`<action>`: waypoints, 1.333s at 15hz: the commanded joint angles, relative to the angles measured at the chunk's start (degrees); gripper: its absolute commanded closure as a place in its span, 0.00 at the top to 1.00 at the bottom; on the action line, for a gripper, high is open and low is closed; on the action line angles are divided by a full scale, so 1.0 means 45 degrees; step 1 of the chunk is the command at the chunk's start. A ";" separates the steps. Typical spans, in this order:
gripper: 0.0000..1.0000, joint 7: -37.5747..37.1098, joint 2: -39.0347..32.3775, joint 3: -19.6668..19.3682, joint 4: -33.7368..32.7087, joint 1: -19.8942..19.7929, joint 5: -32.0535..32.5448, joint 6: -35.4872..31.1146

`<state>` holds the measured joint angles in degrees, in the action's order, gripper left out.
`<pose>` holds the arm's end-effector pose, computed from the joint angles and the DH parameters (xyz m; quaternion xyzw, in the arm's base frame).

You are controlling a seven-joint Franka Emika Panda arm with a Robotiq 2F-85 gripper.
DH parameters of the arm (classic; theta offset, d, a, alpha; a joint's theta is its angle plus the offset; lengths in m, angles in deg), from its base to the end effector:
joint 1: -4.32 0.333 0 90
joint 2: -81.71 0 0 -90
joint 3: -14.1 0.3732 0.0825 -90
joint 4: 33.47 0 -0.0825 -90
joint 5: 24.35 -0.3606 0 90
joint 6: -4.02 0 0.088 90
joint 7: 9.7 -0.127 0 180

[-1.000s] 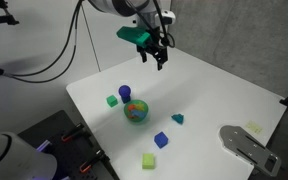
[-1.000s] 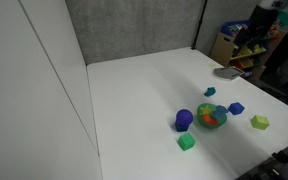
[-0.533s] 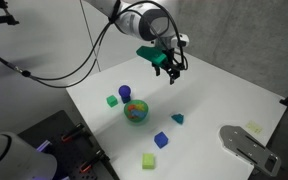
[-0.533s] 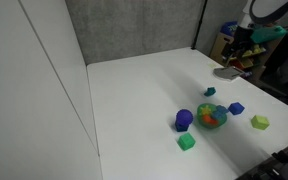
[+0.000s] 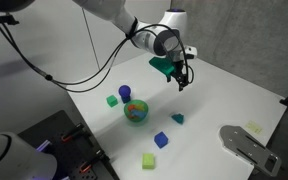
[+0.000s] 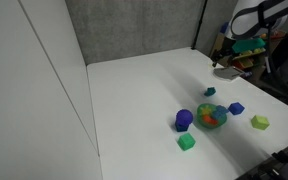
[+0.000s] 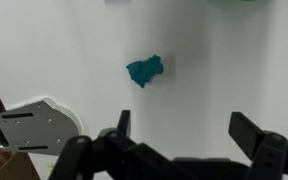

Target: Pick up the green toy from the table top and put it in the green bowl

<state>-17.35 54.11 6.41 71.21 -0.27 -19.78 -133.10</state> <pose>0.6532 -0.1340 0.3275 0.9880 -0.1361 0.0412 0.0607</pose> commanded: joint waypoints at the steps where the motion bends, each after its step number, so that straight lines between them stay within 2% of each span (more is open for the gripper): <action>1: 1.00 -0.0286 -0.1069 0.0056 -0.1066 -0.0213 -0.0542 -0.0198; 6: 1.00 -0.0041 -0.2202 0.0082 -0.1585 -0.0494 -0.1119 -0.0512; 14: 1.00 -0.0918 -0.4145 -0.0691 -0.1977 -0.0612 -0.1047 -0.2095; 20: 1.00 -0.1352 -0.5528 -0.1035 -0.2490 -0.0497 -0.1017 -0.2755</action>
<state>-21.87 32.61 2.48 63.11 -2.80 -23.96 -144.82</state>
